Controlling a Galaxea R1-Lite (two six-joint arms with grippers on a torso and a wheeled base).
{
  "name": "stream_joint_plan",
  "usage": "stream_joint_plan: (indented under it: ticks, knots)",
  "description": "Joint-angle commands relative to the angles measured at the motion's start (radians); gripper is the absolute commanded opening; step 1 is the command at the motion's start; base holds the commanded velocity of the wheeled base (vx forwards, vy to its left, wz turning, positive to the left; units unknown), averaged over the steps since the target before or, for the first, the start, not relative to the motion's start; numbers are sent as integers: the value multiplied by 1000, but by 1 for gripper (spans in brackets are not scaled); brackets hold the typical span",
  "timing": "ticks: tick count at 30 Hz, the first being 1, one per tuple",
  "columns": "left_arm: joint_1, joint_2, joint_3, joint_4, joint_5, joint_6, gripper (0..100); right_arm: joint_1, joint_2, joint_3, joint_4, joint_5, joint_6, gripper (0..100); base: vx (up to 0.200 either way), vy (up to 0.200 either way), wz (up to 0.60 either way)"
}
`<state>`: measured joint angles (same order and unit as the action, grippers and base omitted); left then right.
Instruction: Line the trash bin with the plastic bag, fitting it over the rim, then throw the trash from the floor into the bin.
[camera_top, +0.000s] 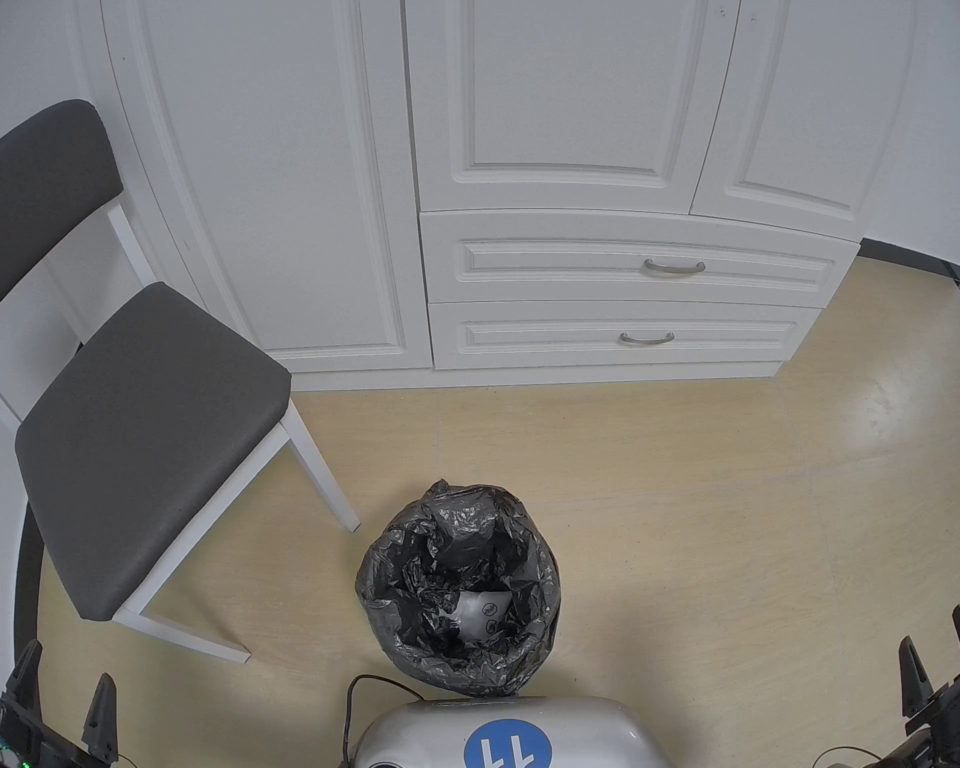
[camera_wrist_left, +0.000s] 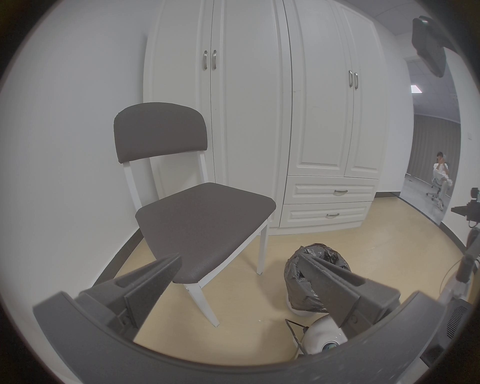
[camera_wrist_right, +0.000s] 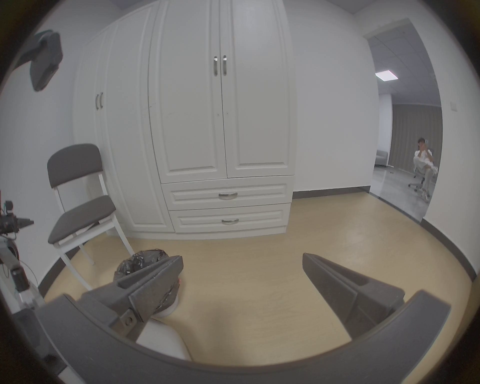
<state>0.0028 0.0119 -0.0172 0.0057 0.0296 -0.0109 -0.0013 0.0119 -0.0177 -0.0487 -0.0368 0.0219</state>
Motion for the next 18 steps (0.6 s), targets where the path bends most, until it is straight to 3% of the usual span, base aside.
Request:
stream_joint_plan:
  ticks: [1,6,11,18]
  knots:
    - [0,-12,17,0,0,2,100,0,-10,18,17,12,-4,100,0,0,0]
    - [0,-12,17,0,-2,3,100,0,-10,4,82,49,-42,100,0,0,0]
    - [0,-12,17,-1,6,-11,100,1,-12,16,44,48,-4,100,0,0,0]
    - [0,-12,16,-1,-2,-6,100,0,-12,18,46,48,-17,100,0,0,0]
